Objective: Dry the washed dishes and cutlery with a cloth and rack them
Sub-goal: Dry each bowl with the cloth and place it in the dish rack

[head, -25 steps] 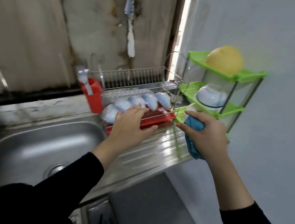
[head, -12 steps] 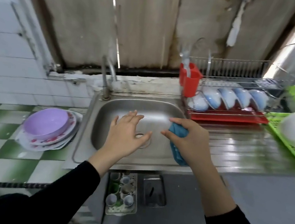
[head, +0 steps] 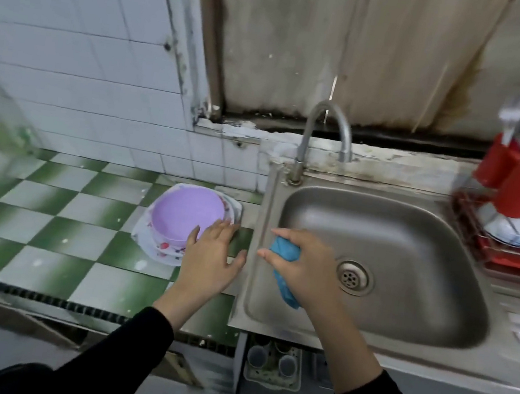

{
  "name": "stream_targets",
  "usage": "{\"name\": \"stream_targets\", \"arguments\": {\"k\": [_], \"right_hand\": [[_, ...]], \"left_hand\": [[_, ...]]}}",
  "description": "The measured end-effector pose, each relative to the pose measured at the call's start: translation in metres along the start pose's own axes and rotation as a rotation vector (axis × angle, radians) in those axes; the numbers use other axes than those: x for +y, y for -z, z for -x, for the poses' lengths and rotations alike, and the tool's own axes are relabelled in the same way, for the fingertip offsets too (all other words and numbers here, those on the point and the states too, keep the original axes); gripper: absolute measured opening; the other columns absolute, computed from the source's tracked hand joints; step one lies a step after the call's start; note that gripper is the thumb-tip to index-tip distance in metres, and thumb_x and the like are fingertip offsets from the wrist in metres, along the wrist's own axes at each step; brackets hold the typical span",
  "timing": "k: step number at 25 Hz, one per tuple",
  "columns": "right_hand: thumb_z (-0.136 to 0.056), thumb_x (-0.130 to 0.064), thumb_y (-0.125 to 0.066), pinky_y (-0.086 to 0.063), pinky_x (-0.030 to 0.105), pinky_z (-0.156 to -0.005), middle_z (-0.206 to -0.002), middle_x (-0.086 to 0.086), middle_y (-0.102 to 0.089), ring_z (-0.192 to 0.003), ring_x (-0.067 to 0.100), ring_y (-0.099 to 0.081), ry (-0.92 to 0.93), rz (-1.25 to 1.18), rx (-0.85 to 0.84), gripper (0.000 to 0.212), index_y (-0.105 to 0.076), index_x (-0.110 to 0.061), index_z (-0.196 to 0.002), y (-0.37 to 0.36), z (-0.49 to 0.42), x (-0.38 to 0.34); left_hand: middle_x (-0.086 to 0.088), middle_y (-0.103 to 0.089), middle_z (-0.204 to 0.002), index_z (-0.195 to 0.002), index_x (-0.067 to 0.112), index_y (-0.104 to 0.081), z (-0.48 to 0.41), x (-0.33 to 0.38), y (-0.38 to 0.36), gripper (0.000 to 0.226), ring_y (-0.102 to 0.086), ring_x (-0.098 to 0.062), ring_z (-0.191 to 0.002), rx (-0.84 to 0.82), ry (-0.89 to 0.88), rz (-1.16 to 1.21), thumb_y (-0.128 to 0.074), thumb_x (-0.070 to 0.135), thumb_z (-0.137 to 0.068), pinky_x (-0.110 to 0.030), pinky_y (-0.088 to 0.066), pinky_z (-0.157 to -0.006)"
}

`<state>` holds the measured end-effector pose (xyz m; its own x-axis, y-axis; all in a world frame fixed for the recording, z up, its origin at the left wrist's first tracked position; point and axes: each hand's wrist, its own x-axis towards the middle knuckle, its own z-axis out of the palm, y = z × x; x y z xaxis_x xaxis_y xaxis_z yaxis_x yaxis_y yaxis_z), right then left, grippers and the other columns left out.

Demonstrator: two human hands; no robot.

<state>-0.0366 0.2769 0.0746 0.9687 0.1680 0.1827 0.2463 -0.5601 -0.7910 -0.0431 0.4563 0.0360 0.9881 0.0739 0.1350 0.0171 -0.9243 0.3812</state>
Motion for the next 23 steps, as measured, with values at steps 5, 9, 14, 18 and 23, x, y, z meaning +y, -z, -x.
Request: {"name": "stream_targets", "arguments": {"k": [5, 9, 14, 18, 23], "right_hand": [[-0.080, -0.034, -0.075, -0.042, 0.022, -0.090, -0.116, -0.006, -0.065, -0.108, 0.015, -0.059, 0.064, 0.137, -0.188, 0.040, -0.069, -0.026, -0.119, -0.060, -0.054, -0.006], [-0.082, -0.032, -0.072, -0.044, 0.025, -0.092, -0.125, -0.008, -0.062, -0.116, 0.012, -0.056, 0.147, 0.246, -0.358, 0.041, -0.066, -0.032, -0.122, -0.096, -0.102, -0.001], [-0.083, -0.035, -0.069, -0.044, 0.032, -0.095, -0.134, -0.010, -0.057, -0.127, 0.014, -0.048, 0.233, 0.457, -0.674, 0.043, -0.062, -0.039, -0.125, -0.139, -0.154, 0.008], [-0.081, -0.034, -0.070, -0.045, 0.031, -0.083, -0.125, -0.011, -0.061, -0.116, 0.017, -0.053, 0.316, 0.618, -0.891, 0.044, -0.061, -0.043, -0.123, -0.159, -0.174, 0.015], [-0.079, -0.035, -0.073, -0.047, 0.032, -0.084, -0.124, -0.011, -0.061, -0.112, 0.015, -0.053, 0.380, 0.602, -0.997, 0.050, -0.059, -0.037, -0.126, -0.162, -0.182, 0.025]], "left_hand": [[-0.002, -0.034, -0.155, -0.147, 0.019, -0.036, -0.022, -0.064, -0.019, 0.054, -0.024, -0.015, -0.145, -0.044, 0.111, -0.040, -0.050, 0.036, -0.097, -0.037, -0.007, -0.117], [-0.004, -0.038, -0.152, -0.148, 0.019, -0.034, -0.038, -0.096, -0.034, 0.053, -0.027, -0.015, -0.144, -0.059, 0.147, -0.031, -0.048, 0.029, -0.097, -0.037, -0.009, -0.117], [-0.001, -0.056, -0.136, -0.148, 0.024, -0.034, -0.055, -0.124, -0.042, 0.049, -0.040, -0.015, -0.134, -0.163, 0.151, -0.081, -0.042, 0.029, -0.100, -0.035, -0.004, -0.115], [0.004, -0.068, -0.117, -0.134, 0.024, -0.056, -0.047, -0.144, -0.051, 0.044, -0.057, -0.019, -0.114, -0.144, 0.028, 0.020, -0.054, 0.012, -0.091, -0.044, -0.016, -0.115], [0.006, -0.071, -0.093, -0.111, 0.018, -0.069, -0.044, -0.167, -0.052, 0.038, -0.059, -0.015, -0.086, 0.030, -0.109, 0.061, -0.062, 0.006, -0.075, -0.027, -0.036, -0.092]]}}
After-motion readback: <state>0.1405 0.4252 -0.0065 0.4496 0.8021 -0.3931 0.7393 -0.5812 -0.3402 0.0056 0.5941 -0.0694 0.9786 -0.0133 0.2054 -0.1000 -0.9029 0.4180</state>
